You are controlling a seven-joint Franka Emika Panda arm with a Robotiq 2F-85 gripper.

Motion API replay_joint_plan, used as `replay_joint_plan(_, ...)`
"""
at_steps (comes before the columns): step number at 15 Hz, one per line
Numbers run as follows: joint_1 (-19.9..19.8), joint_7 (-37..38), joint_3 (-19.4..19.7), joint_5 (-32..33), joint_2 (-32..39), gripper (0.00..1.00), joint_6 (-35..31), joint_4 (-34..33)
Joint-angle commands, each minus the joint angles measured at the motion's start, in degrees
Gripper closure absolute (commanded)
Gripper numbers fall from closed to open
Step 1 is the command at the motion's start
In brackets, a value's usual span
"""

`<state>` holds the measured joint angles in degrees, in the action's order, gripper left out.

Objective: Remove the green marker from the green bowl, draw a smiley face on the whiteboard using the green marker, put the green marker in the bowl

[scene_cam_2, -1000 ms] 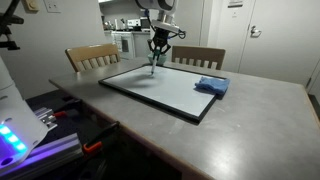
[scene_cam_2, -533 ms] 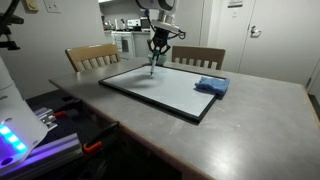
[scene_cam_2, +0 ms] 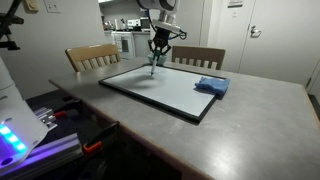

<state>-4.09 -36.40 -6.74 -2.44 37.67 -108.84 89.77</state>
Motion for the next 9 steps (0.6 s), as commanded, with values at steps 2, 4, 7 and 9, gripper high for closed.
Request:
replay_joint_plan(2,-0.8,-0.19,0.25,-0.17,-0.55,0.95,1.02,0.9)
replay_joint_plan(4,-0.92,-0.17,0.35,-0.19,-0.55,0.95,1.18,0.93)
replay_joint_plan(7,-1.15,-0.18,0.45,-0.2,-0.55,0.95,1.34,0.96)
replay_joint_plan(9,-1.33,-0.26,0.46,-0.24,-0.52,0.95,1.31,0.96)
